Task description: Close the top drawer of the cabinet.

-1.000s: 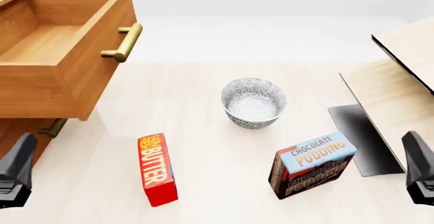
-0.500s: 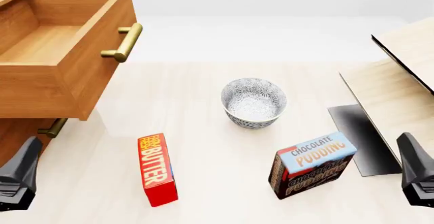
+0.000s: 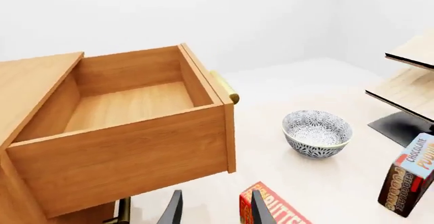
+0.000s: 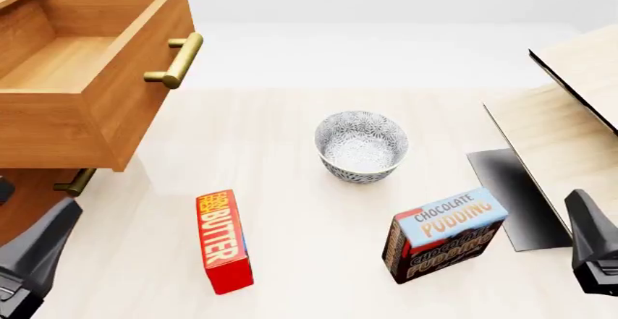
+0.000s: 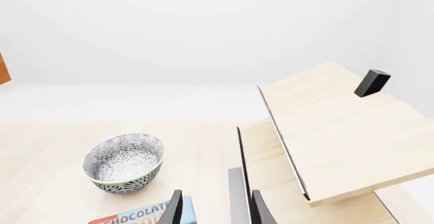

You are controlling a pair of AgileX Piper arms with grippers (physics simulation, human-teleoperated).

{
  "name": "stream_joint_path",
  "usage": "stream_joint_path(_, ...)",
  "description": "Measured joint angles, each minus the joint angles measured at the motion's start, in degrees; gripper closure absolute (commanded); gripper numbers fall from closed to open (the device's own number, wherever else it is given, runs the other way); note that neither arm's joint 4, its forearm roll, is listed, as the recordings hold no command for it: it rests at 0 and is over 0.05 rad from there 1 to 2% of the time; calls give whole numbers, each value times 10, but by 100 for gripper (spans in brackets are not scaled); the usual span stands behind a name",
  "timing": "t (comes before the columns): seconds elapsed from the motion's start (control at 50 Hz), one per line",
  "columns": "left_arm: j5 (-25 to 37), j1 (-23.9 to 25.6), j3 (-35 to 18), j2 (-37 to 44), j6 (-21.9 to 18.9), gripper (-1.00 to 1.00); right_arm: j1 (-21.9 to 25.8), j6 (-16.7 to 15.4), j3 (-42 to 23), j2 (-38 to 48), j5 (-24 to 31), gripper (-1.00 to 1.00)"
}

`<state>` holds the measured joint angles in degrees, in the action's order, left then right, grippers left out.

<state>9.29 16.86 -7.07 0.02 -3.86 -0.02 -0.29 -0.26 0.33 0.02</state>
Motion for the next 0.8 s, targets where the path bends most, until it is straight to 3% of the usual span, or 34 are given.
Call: stream_joint_path(0.8, 55, 203, -67, 11, -43, -100, 0, 0, -1, 1, 0, -100)
